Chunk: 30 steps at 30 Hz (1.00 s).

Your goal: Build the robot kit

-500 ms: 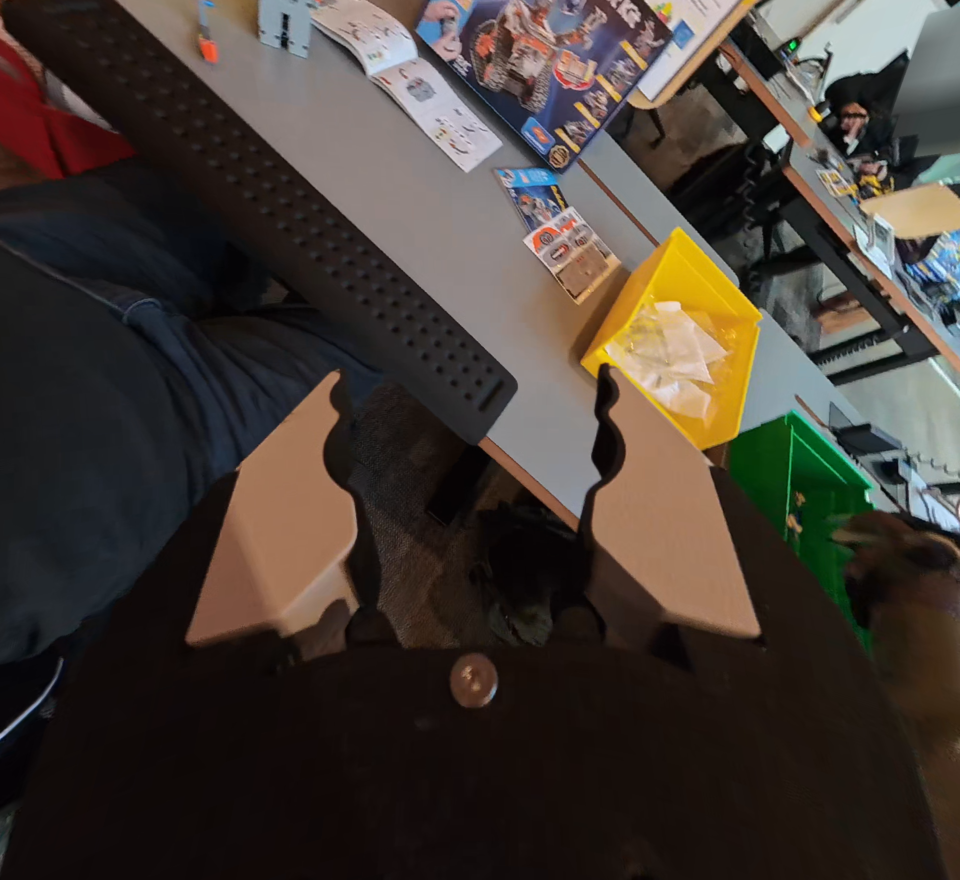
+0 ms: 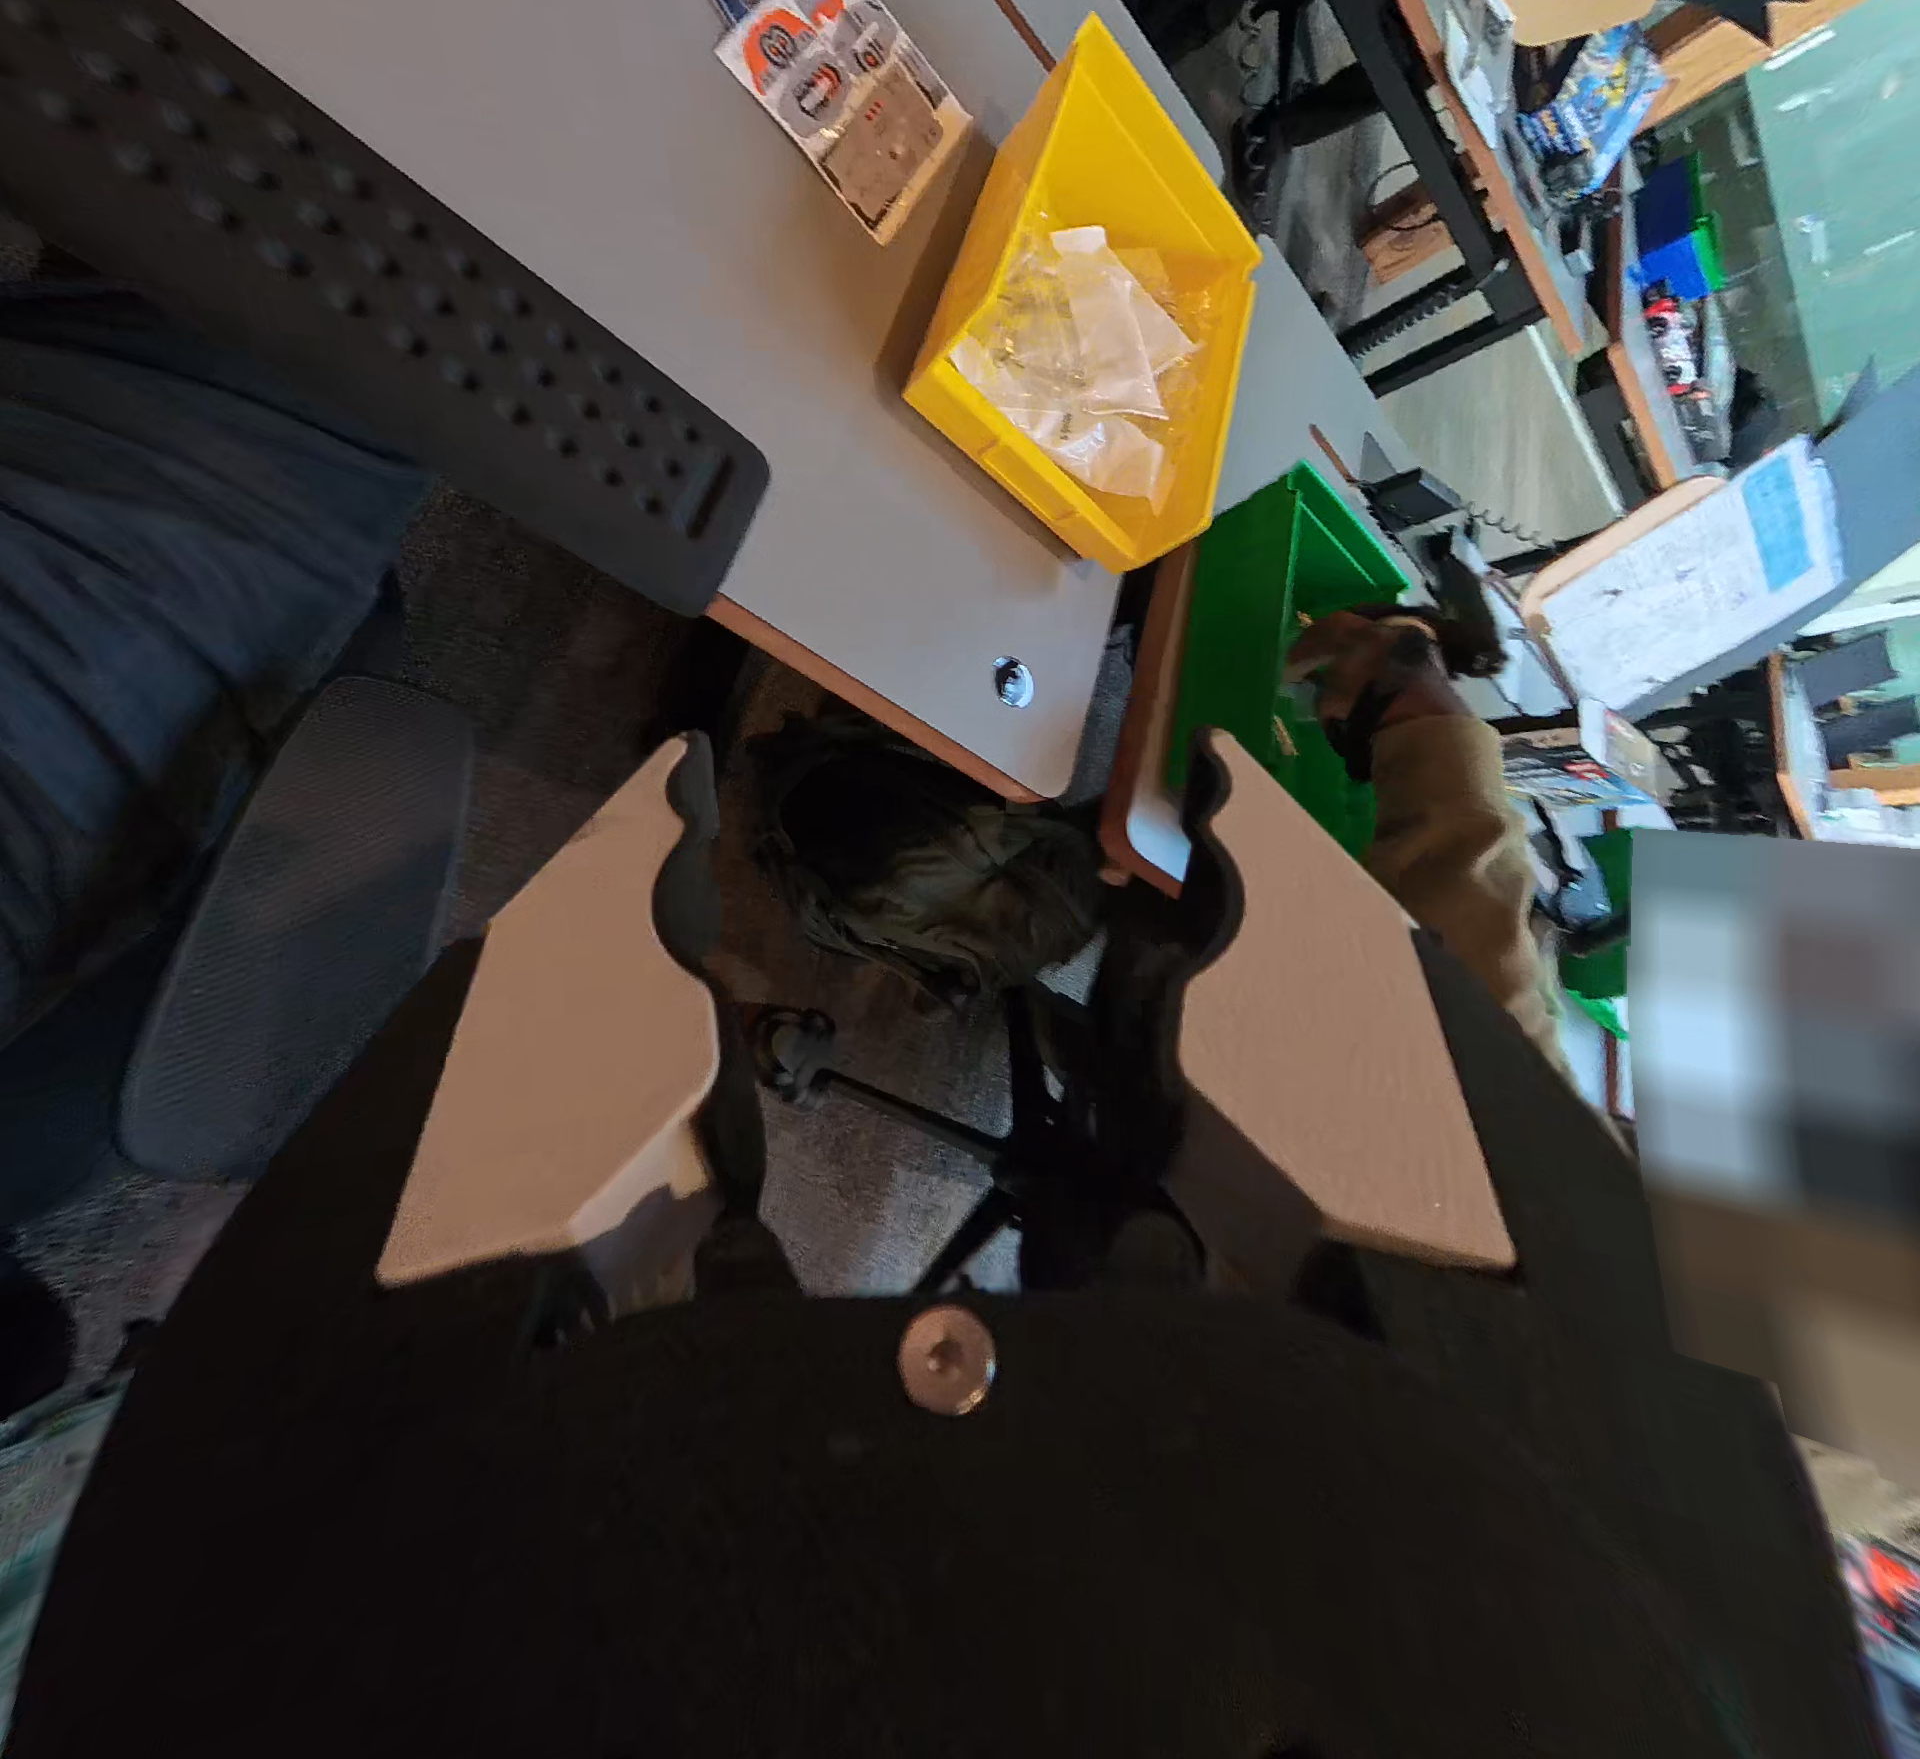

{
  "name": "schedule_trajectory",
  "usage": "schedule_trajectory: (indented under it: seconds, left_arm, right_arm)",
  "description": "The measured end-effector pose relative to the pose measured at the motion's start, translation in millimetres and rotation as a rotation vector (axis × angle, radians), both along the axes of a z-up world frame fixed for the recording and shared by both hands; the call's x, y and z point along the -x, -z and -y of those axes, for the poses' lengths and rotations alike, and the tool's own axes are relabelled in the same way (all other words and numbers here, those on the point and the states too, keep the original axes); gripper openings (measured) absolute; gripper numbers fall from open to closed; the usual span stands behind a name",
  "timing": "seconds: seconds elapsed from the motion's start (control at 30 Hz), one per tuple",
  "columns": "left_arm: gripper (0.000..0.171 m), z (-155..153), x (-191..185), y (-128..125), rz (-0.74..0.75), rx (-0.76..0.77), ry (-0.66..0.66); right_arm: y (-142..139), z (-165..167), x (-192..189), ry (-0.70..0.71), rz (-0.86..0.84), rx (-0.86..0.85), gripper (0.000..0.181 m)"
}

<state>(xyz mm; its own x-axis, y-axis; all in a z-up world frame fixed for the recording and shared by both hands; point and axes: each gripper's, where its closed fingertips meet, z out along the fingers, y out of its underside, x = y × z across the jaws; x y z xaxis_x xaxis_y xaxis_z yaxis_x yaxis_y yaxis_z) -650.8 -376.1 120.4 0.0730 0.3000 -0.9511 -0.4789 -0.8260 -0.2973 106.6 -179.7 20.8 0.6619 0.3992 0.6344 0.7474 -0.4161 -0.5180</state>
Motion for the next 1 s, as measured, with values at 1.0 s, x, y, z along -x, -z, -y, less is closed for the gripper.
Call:
schedule_trajectory:
  seconds: [1.0]
  left_arm:
    - [0.119,-2.4,-130.7,-156.8,1.067,0.056,0.828]
  right_arm:
    - [-251.9,39.5,52.2,-0.419,0.106,0.344,0.089]
